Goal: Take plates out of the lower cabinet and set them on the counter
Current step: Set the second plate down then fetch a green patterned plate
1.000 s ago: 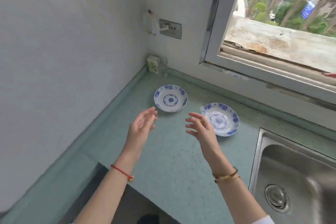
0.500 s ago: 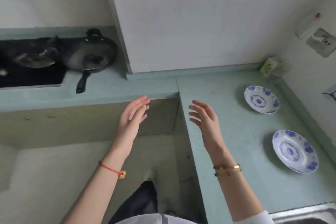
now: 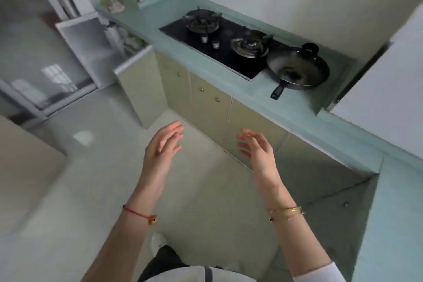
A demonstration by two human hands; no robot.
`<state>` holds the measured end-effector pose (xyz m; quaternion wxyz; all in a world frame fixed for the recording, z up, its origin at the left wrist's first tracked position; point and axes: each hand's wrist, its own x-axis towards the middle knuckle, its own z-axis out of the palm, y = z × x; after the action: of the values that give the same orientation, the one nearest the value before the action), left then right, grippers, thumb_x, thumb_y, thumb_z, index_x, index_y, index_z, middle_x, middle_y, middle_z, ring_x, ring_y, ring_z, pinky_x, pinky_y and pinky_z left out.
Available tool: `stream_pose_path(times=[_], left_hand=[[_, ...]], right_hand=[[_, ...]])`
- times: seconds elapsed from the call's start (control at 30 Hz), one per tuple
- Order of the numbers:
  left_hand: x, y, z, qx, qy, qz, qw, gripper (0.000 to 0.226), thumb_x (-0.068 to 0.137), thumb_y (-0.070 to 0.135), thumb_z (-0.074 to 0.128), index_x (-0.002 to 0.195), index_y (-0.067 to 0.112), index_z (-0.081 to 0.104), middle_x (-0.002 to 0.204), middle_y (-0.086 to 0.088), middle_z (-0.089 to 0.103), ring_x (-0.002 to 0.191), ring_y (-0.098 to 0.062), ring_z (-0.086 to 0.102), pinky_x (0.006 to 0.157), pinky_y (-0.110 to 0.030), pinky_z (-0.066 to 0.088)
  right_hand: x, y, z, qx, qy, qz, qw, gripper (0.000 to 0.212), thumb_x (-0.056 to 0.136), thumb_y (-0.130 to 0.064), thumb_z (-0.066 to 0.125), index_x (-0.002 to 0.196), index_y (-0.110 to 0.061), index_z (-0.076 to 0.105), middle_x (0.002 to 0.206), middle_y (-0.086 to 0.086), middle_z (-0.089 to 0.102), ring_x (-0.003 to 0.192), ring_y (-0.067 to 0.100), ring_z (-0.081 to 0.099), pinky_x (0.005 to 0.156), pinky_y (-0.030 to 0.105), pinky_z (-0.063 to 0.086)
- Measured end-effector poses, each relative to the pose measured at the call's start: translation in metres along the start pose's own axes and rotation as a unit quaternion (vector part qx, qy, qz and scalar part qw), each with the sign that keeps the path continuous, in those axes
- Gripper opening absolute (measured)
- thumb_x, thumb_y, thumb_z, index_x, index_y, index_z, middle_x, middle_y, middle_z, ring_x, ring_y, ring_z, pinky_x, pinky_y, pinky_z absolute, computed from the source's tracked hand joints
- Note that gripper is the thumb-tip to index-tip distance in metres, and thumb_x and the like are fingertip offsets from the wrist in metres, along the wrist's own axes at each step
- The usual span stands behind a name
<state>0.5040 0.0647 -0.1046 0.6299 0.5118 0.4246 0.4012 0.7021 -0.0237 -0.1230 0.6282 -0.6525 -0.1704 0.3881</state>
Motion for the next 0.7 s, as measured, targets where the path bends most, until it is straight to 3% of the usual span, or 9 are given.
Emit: stream_pose_path(times=[0.1, 0.23, 0.4, 0.7], left_hand=[[0.006, 0.011, -0.069, -0.015, 0.059, 0.008, 0.998, 0.027, 0.09, 0.024, 0.063, 0.116, 0.028, 0.067, 0.125, 0.002, 0.069, 0.122, -0.013, 0.062, 0.104, -0.035, 0.048], [0.022, 0.022, -0.165, -0.013, 0.111, 0.009, 0.994, 0.027, 0.097, 0.018, 0.058, 0.122, 0.023, 0.066, 0.125, 0.002, 0.069, 0.122, -0.014, 0.062, 0.108, -0.039, 0.046], [0.045, 0.032, -0.261, 0.003, 0.135, 0.016, 0.991, 0.038, 0.091, 0.031, 0.057, 0.128, 0.021, 0.063, 0.13, 0.001, 0.066, 0.123, -0.013, 0.061, 0.108, -0.036, 0.045], [0.109, 0.033, -0.38, -0.019, 0.199, 0.008, 0.98, 0.03, 0.1, 0.021, 0.054, 0.128, 0.022, 0.063, 0.128, 0.001, 0.067, 0.121, -0.015, 0.063, 0.11, -0.043, 0.045]], right_hand=[[0.003, 0.007, 0.075, -0.013, -0.05, 0.005, 0.999, 0.024, 0.097, -0.017, 0.052, 0.115, -0.014, 0.067, 0.1, -0.004, 0.07, 0.088, 0.012, 0.065, 0.075, 0.02, 0.052], [0.003, 0.021, 0.178, -0.021, -0.101, 0.012, 0.995, 0.024, 0.098, -0.016, 0.049, 0.115, -0.013, 0.066, 0.106, 0.002, 0.068, 0.092, 0.017, 0.064, 0.08, 0.025, 0.052], [0.004, 0.036, 0.284, -0.032, -0.142, 0.022, 0.989, 0.024, 0.098, -0.017, 0.049, 0.115, -0.013, 0.066, 0.111, 0.005, 0.067, 0.097, 0.02, 0.064, 0.083, 0.027, 0.052], [0.039, 0.046, 0.427, -0.069, -0.191, 0.041, 0.978, 0.026, 0.098, -0.016, 0.051, 0.117, -0.011, 0.066, 0.112, 0.008, 0.069, 0.097, 0.02, 0.065, 0.083, 0.028, 0.052]])
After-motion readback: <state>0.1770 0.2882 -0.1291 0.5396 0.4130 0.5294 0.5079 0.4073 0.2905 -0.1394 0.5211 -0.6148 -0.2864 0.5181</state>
